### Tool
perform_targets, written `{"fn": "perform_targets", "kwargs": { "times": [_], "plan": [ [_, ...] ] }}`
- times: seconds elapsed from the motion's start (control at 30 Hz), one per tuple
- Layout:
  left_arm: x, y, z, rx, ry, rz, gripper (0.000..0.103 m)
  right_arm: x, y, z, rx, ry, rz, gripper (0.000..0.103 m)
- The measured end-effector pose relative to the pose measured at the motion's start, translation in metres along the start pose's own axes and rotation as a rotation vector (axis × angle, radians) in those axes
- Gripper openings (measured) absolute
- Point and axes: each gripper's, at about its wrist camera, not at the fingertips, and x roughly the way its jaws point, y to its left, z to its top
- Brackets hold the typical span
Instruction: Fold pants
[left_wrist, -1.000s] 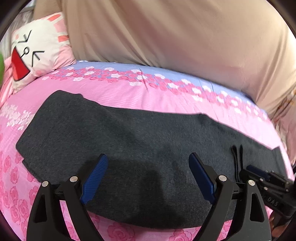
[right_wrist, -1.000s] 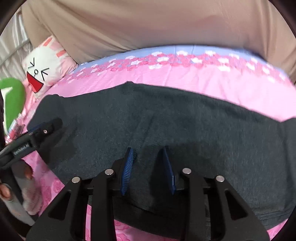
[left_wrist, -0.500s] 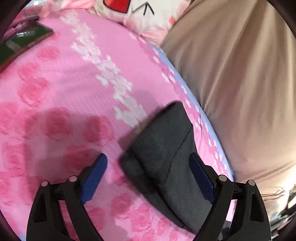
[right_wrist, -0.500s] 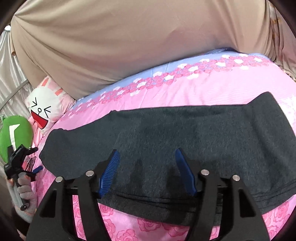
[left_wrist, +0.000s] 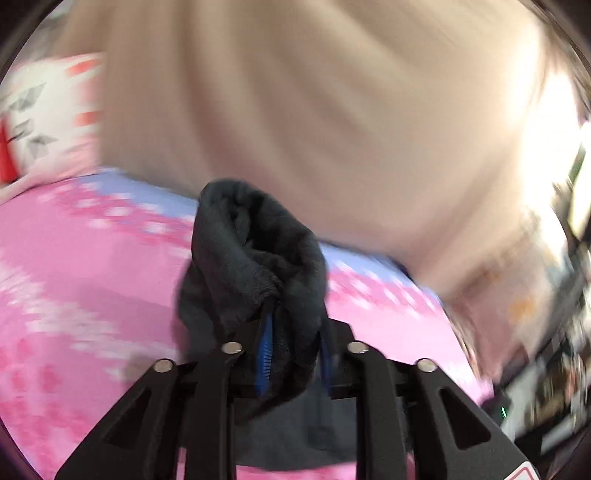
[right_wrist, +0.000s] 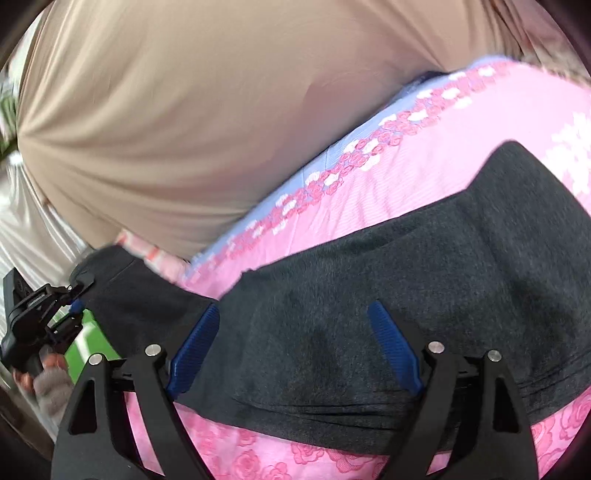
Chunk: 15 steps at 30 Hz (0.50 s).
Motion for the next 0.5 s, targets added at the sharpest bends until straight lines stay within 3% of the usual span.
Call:
{"fn": "perform_targets", "kwargs": {
  "times": [0.03, 0.1, 0.2, 0.3, 0.5],
  "plan": [
    [0.014, -0.017, -0.009, 0.034, 0.040, -0.025, 0.052, -0.003, -0.005, 0.002, 0.028, -0.001, 0.014, 0.082],
    [0.042, -0.040, -0.034, 0.072, 0.119, -0.044, 0.083, -0.007, -0.010, 0.004, 0.047, 0.008, 0.024, 0.082],
    [0.053, -0.045, -0.064, 0.080, 0.163, -0.015, 0.084, -0.017, -0.014, 0.006, 0.023, 0.029, 0.006, 0.083],
    [0.047, -0.023, -0.074, 0.033, 0.192, -0.005, 0.084, -0.018, -0.013, 0.008, -0.003, 0.066, -0.010, 0.084],
    [0.007, 0.047, -0.070, -0.067, 0.127, 0.108, 0.084, 0.028, 0.022, 0.005, -0.076, 0.213, 0.011, 0.085]
  ]
}}
